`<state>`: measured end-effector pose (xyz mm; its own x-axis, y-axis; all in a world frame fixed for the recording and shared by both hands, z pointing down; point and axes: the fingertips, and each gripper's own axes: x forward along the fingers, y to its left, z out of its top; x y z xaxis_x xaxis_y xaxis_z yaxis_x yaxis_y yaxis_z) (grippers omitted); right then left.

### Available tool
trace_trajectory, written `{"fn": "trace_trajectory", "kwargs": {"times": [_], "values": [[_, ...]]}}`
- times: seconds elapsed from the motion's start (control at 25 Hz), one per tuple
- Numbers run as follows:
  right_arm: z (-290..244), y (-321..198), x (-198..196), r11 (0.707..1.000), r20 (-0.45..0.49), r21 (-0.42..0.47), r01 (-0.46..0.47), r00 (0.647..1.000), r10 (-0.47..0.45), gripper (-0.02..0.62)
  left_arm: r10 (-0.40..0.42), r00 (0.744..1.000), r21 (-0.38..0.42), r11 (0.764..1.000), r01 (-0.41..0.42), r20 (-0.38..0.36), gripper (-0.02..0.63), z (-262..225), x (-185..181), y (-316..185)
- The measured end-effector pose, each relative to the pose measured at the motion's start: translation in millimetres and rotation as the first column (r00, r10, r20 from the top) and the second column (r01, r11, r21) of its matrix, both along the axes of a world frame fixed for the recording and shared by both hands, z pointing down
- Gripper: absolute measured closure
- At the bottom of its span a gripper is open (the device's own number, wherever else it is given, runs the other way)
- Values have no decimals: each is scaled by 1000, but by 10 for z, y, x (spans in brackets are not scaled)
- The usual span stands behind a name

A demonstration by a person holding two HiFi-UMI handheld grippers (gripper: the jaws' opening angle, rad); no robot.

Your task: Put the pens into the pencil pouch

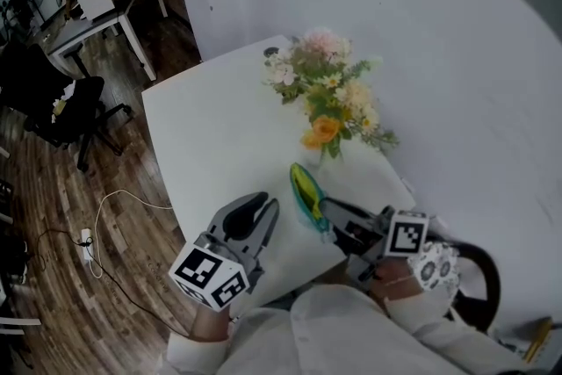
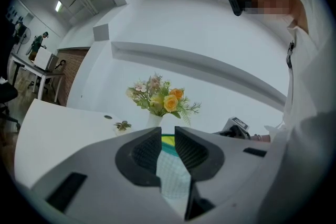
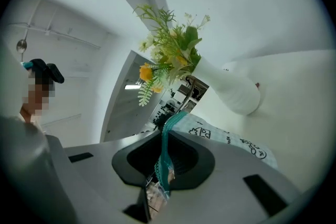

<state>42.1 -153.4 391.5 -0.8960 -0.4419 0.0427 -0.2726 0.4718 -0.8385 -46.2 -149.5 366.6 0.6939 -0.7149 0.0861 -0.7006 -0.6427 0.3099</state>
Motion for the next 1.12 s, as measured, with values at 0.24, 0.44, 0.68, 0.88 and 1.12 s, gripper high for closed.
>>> {"fn": "trace_trajectory", "kwargs": {"times": [0.24,0.44,0.68,0.88,1.12], "values": [[-24,-67,32,995,-132,99,4,991,9,555,-7,1000,-15,1000,7,24,545,71,-81,67],[207,72,-123,998,-158,57,17,987,-8,555,-13,999,-55,998,15,42,545,220,-149,151],[363,266,-437,998,-121,14,55,991,-53,555,-10,998,-98,995,17,65,545,437,-265,255],[646,375,-607,998,-141,-23,62,988,-65,555,-10,995,-152,988,24,95,545,667,-357,361],[883,489,-818,993,-167,-69,93,981,-104,555,14,994,-215,977,9,107,545,906,-415,483]]}}
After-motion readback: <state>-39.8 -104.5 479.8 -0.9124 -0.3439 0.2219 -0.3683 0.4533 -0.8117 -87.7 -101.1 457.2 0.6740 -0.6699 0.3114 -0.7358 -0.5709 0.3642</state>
